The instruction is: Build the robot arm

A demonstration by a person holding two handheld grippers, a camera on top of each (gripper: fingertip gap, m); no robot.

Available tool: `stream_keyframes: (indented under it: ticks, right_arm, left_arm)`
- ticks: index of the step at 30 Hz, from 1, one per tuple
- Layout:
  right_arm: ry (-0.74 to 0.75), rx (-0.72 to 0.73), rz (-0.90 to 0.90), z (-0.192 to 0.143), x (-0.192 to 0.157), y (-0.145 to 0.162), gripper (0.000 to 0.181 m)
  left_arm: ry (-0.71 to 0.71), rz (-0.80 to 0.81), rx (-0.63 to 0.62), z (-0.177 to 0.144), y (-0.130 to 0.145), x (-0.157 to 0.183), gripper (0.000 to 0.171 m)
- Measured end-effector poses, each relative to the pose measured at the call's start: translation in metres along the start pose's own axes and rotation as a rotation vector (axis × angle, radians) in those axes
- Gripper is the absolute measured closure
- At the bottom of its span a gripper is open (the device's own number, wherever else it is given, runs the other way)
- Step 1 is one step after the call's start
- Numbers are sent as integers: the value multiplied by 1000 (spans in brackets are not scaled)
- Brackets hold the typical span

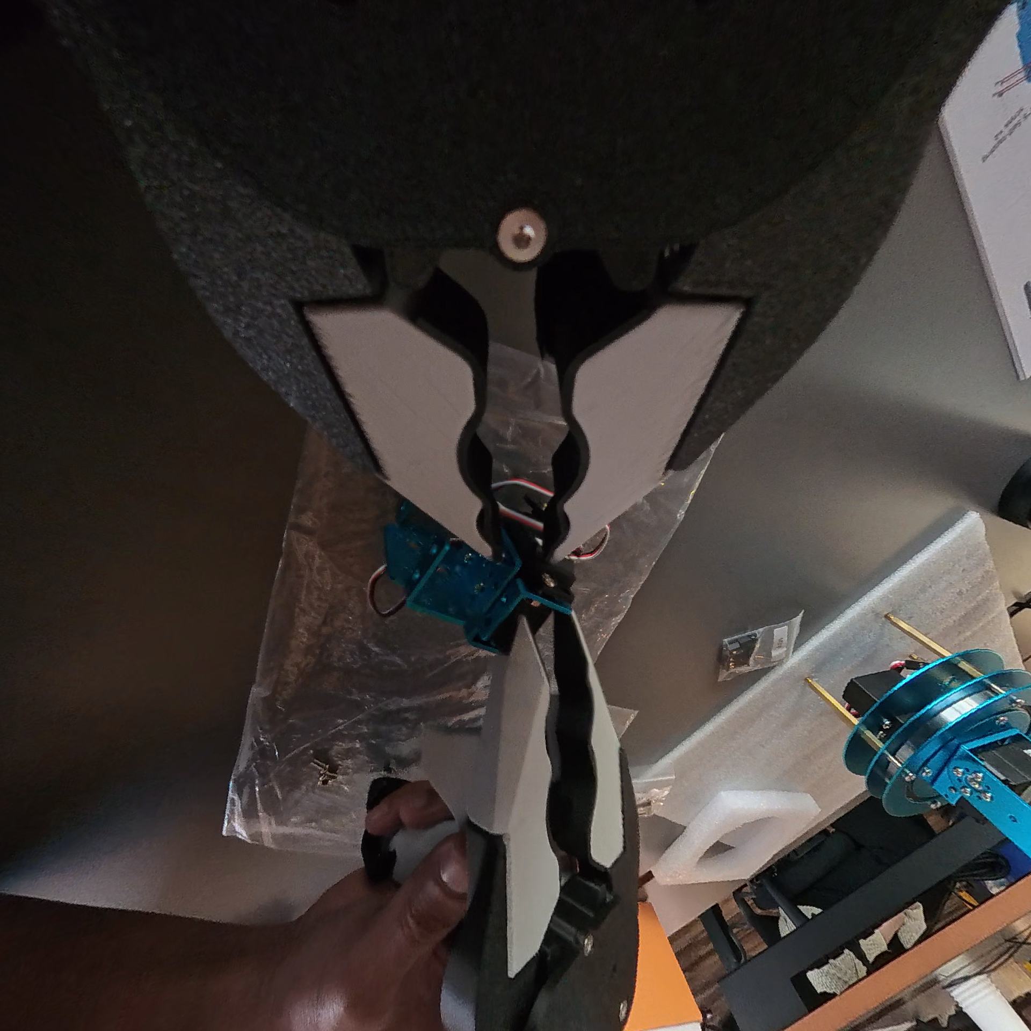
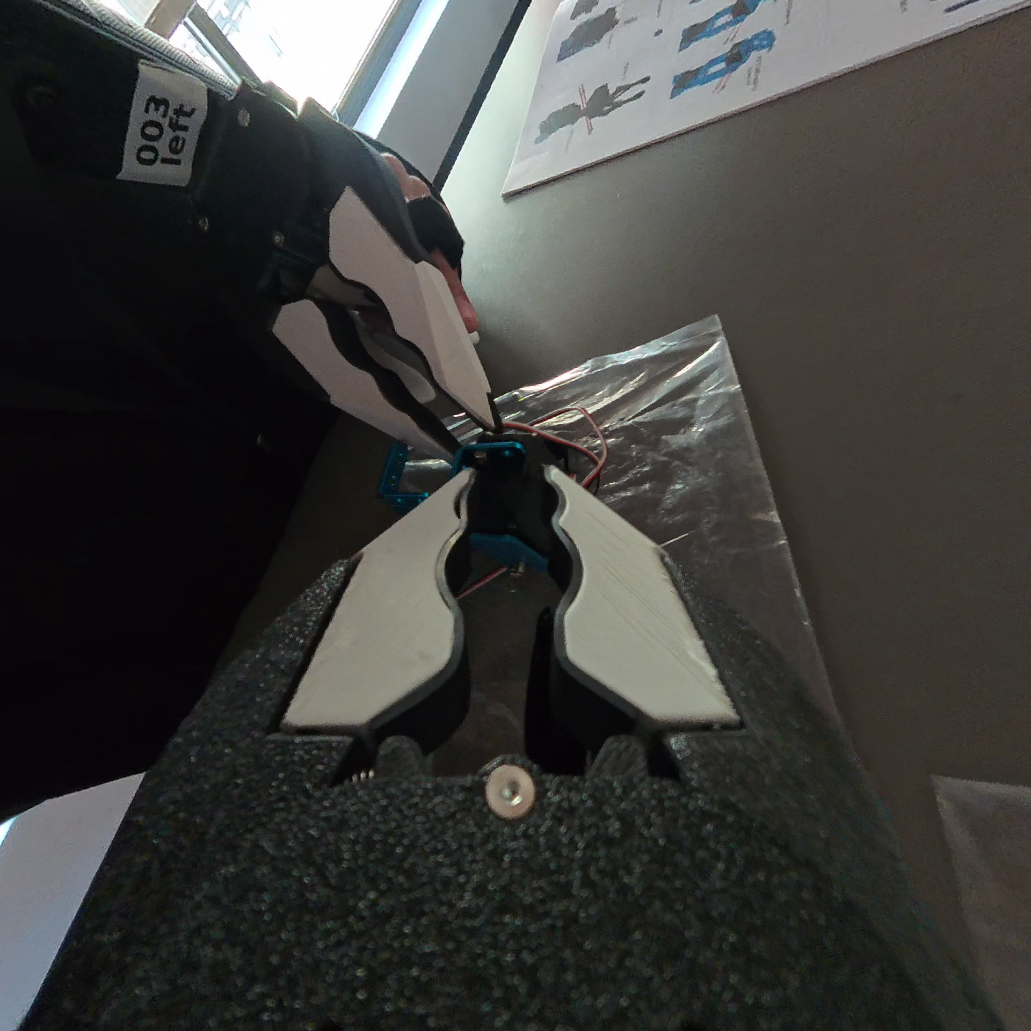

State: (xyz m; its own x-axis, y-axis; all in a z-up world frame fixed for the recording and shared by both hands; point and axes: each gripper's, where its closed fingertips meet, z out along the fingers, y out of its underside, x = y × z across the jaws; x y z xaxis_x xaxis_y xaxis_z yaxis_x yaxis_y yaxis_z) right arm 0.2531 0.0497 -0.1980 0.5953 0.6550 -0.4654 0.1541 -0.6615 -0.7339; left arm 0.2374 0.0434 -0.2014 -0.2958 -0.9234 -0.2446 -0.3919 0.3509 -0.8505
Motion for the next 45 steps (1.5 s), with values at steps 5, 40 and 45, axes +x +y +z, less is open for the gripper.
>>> stream_keyframes:
  ticks: [5, 40, 45]
  right_arm:
    - [31, 27, 51, -8, -1, -9, 150]
    - [229, 154, 237, -3, 7, 0, 145]
    - [239, 169, 238, -5, 8, -2, 147]
  left_arm:
    - [54, 19, 7, -4, 0, -14, 141]
    - [551, 145, 114, 19, -8, 3, 142]
    - [551, 145, 114, 19, -8, 3, 142]
